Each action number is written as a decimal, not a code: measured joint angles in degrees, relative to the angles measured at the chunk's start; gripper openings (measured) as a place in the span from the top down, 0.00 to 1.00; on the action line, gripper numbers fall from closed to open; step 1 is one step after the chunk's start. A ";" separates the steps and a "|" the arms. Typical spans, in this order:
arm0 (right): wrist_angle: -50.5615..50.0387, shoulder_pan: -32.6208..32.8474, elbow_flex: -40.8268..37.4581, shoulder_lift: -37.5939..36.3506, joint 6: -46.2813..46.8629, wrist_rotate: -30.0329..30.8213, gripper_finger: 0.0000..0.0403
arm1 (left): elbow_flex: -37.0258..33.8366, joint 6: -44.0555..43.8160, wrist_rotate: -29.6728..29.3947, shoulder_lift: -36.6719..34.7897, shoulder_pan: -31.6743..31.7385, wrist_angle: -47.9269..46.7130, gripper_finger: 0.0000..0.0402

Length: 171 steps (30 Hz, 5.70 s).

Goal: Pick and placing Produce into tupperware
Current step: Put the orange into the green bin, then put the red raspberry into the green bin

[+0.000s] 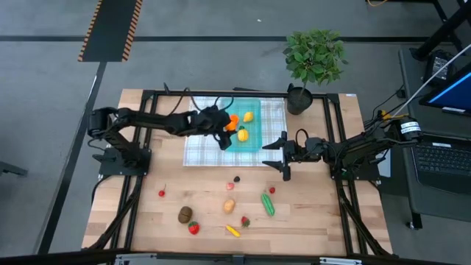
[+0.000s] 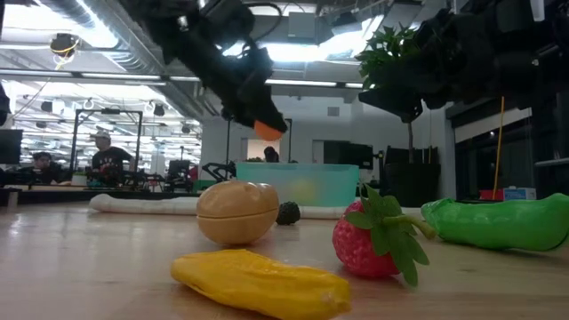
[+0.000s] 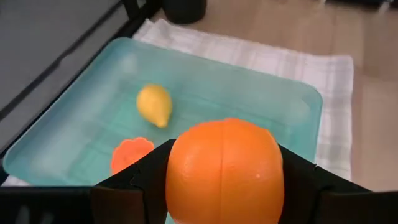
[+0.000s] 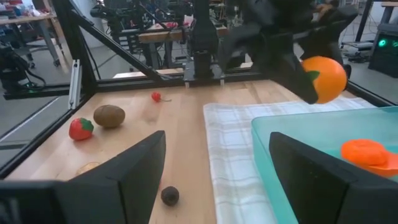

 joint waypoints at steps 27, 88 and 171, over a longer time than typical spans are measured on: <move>-0.89 0.00 0.00 0.02 -0.40 -0.04 0.29 | 9.62 2.51 6.95 5.29 1.02 -16.86 0.49; -1.24 0.00 4.77 -0.17 -6.75 -0.09 0.29 | 9.49 9.63 6.15 1.42 -10.40 -5.94 0.38; -72.14 16.90 29.20 19.77 11.71 -2.43 0.35 | -35.25 2.80 -16.36 -31.20 -32.38 30.15 0.38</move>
